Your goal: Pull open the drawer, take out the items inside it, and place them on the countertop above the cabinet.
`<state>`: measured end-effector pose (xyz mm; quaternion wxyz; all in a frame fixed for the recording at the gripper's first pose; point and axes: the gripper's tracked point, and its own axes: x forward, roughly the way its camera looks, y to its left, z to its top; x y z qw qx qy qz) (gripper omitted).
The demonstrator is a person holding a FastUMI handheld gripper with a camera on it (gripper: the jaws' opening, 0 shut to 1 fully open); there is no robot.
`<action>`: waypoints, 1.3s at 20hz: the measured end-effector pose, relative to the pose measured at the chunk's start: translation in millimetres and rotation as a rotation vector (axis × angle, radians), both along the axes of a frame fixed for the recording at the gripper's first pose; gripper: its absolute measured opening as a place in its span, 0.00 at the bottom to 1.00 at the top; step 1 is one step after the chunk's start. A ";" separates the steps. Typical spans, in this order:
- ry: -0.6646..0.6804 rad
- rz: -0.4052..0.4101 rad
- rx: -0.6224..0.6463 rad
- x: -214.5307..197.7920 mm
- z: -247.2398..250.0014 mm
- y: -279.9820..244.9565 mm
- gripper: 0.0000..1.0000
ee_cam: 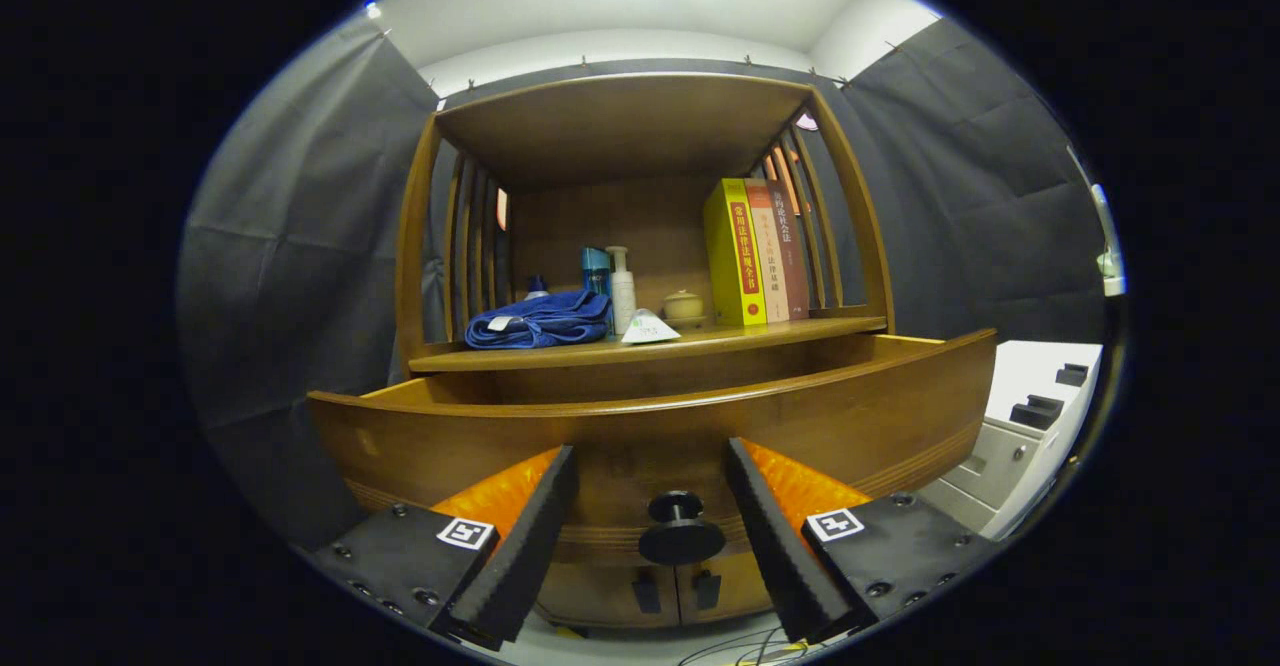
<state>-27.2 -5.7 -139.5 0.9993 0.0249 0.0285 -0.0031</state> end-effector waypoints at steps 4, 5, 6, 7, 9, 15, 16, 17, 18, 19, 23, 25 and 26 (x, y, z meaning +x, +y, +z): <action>0.028 0.004 -0.009 11.3 4.6 -2.7 0.98; 0.026 0.008 -0.017 17.4 6.8 -3.2 0.98; 0.044 0.010 -0.019 25.7 4.1 -4.1 0.98; 0.050 0.013 -0.016 33.8 4.6 -4.4 0.98; 0.055 0.013 -0.018 48.0 3.4 -3.4 0.98; 0.055 0.010 -0.018 86.6 -2.0 -4.9 0.98; 0.057 0.010 -0.019 93.9 -3.0 -4.3 0.98; 0.058 0.009 -0.019 101.0 -3.4 -4.5 0.98; 0.058 0.010 -0.019 108.1 -3.9 -4.8 0.99; 0.058 0.009 -0.018 113.5 -4.2 -4.9 0.99; 0.057 0.008 -0.018 130.0 -6.2 -5.2 0.98; 0.060 0.009 -0.021 135.2 -5.9 -5.0 0.99; 0.063 0.011 -0.022 135.7 -5.8 -4.5 0.99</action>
